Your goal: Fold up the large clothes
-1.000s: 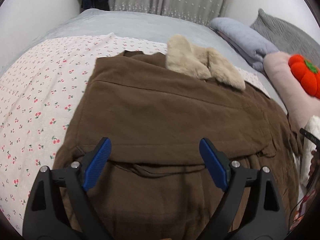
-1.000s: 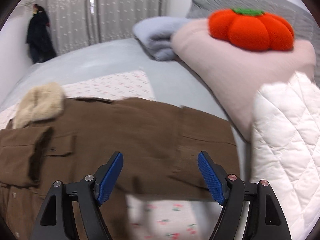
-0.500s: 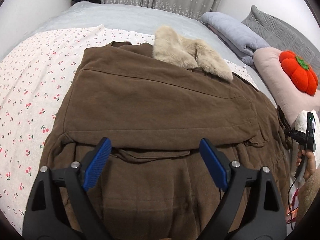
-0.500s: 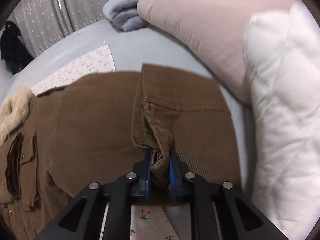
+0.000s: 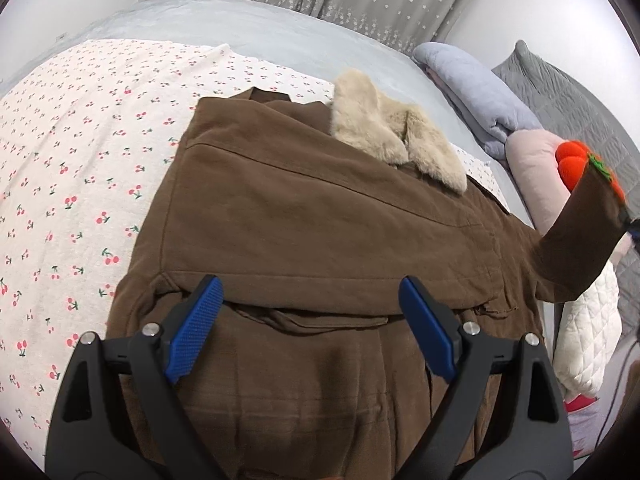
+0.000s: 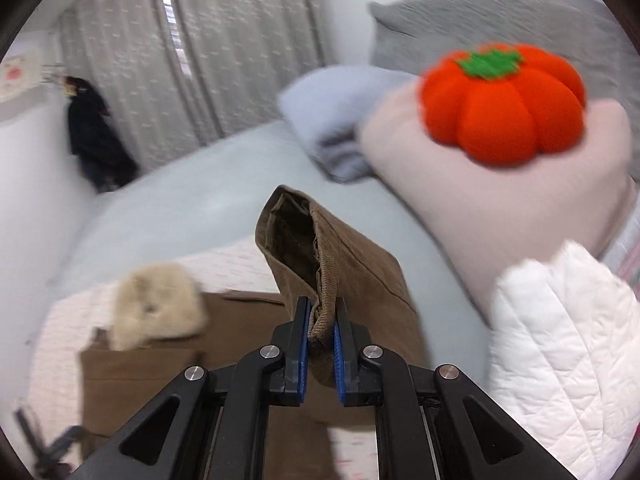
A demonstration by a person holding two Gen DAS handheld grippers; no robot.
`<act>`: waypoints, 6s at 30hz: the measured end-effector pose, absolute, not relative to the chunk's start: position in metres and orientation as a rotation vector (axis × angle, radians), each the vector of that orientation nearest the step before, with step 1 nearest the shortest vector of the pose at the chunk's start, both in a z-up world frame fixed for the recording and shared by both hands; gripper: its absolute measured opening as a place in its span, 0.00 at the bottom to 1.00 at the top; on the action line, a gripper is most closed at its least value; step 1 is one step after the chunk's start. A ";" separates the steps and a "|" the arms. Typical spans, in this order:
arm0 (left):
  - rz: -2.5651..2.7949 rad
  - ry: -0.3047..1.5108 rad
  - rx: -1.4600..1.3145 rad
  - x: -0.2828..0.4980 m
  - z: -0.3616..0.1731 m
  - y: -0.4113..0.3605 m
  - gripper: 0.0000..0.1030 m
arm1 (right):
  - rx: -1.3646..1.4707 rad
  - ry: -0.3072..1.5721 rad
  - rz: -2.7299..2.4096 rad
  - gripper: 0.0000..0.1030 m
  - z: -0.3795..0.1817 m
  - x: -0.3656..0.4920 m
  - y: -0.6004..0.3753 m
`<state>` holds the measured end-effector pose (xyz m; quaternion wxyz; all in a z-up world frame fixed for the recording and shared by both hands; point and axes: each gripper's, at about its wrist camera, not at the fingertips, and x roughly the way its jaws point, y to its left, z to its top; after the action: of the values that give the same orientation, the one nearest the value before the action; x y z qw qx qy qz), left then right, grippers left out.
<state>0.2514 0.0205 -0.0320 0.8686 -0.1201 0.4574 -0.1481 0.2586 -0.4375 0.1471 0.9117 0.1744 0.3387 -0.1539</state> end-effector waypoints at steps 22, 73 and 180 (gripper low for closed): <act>-0.269 0.939 -0.403 0.270 -0.037 0.071 0.87 | 0.546 1.094 0.261 0.22 0.018 0.418 -0.136; -0.270 0.830 -0.308 0.360 -0.101 -0.030 0.23 | 0.295 0.873 -0.306 0.22 -0.088 0.440 -0.403; -0.772 0.741 -0.641 0.162 0.072 0.128 0.17 | 0.733 0.535 0.252 0.14 0.084 0.114 -0.397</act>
<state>0.1624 0.1283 0.0716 0.8118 -0.3002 0.3468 -0.3613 0.1138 -0.3968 0.0842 0.8911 0.3533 0.2576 0.1215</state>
